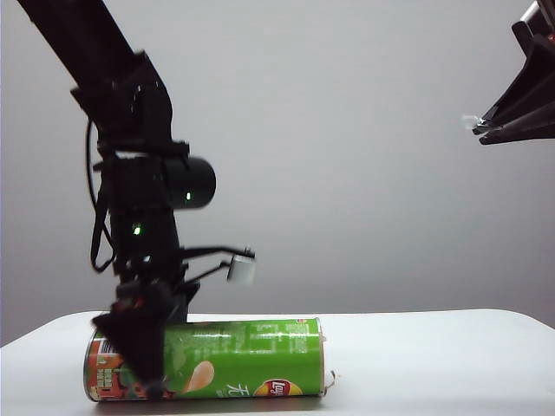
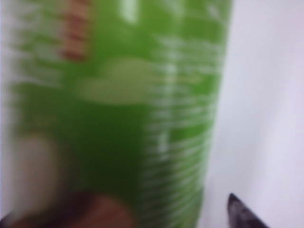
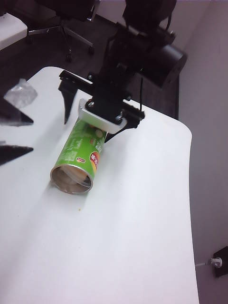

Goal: Pick up the green tub of chips from the desk, pull out the transparent container with the chips inside partially, and then place the chips back on the desk.

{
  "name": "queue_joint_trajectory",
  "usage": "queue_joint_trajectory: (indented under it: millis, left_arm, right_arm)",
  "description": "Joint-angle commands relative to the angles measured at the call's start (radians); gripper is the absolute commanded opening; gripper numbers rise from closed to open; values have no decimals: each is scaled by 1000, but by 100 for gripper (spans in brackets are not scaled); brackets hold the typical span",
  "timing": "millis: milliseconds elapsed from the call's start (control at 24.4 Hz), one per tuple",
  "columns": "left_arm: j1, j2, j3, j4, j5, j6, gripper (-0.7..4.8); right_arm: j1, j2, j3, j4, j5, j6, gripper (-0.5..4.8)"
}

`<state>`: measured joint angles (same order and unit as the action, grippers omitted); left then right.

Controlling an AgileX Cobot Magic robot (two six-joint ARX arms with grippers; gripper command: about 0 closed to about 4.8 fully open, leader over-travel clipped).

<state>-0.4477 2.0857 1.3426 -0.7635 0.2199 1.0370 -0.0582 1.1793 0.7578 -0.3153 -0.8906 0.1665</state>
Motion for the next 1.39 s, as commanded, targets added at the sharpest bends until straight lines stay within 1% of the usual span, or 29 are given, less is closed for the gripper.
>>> queue_joint_trajectory:
  millis: [41, 286, 450, 655, 696, 737, 778, 941, 1187, 1269, 1391]
  left_arm:
    - [-1, -6, 1, 8, 4, -27, 479]
    - [-2, -6, -1, 17, 5, -27, 479]
    - [-3, -6, -1, 18, 6, -27, 412]
    - [-3, -6, -2, 18, 10, -27, 387]
    - [-3, -6, -2, 17, 13, -28, 361]
    - [-5, -6, -2, 17, 25, -28, 295]
    - [-5, -6, -2, 14, 33, -28, 283]
    - [-9, -6, -2, 13, 53, -28, 277]
    - [-14, -34, 0, 18, 56, -27, 278]
    - [-14, -66, 0, 16, 53, -27, 278]
    - [-13, -176, 0, 15, 46, -27, 278]
  right_arm:
    - [0, -4, 3, 5, -6, -6, 54]
    - [0, -4, 3, 6, -2, -10, 54]
    - [0, -4, 3, 6, -1, -10, 54]
    - [0, -4, 3, 15, 2, -10, 54]
    - [0, -4, 3, 16, 2, -10, 54]
    - [0, -4, 3, 16, 2, -10, 54]
    - [0, -4, 2, 16, 2, -10, 54]
    - [0, -4, -1, 18, 2, -10, 54]
    - [0, -3, -2, 18, 2, -10, 54]
    - [0, 3, -2, 21, 2, -10, 54]
    - [0, 37, -2, 20, -10, -3, 54]
